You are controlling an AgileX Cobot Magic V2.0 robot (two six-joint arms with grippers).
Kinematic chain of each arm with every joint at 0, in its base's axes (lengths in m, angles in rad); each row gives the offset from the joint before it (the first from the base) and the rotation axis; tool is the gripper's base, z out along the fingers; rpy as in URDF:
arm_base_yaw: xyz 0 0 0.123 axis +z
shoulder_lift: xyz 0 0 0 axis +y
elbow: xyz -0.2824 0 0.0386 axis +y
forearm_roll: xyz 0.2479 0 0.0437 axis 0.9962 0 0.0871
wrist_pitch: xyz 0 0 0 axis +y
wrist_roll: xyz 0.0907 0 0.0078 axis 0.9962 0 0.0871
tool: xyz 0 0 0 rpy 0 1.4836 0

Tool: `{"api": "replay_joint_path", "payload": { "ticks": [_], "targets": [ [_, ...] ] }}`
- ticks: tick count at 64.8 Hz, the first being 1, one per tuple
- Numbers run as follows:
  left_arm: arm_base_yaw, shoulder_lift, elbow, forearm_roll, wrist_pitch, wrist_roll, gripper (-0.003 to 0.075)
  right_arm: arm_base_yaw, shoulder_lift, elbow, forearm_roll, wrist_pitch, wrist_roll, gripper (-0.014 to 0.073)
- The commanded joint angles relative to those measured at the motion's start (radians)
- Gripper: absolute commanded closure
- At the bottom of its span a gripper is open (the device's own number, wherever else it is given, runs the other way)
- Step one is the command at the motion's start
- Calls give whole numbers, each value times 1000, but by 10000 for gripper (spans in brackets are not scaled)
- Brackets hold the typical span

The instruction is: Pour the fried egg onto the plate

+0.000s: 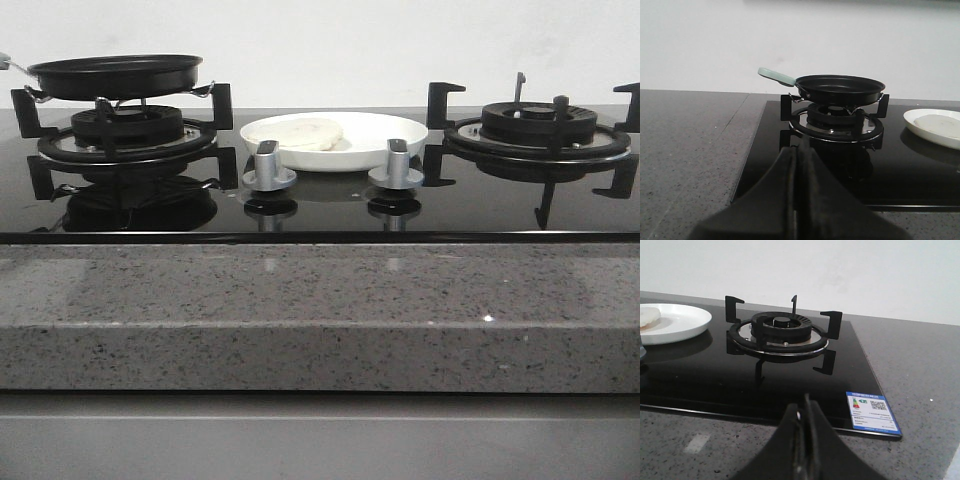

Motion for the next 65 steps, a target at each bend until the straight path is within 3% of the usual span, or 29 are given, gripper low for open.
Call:
{"api": "replay_joint_path", "payload": {
  "ticks": [1,15,65],
  "targets": [
    [-8,-19,5,-10,-87,1,739,-11,-20,-1,-10,-109,-7,660],
    [-8,-16,5,-10,-87,1,739,-58,-21,0,-10,-105,-7,660],
    [-8,-16,5,-10,-87,1,739,-59,-21,0,-54,-67,35,660]
  ]
}}
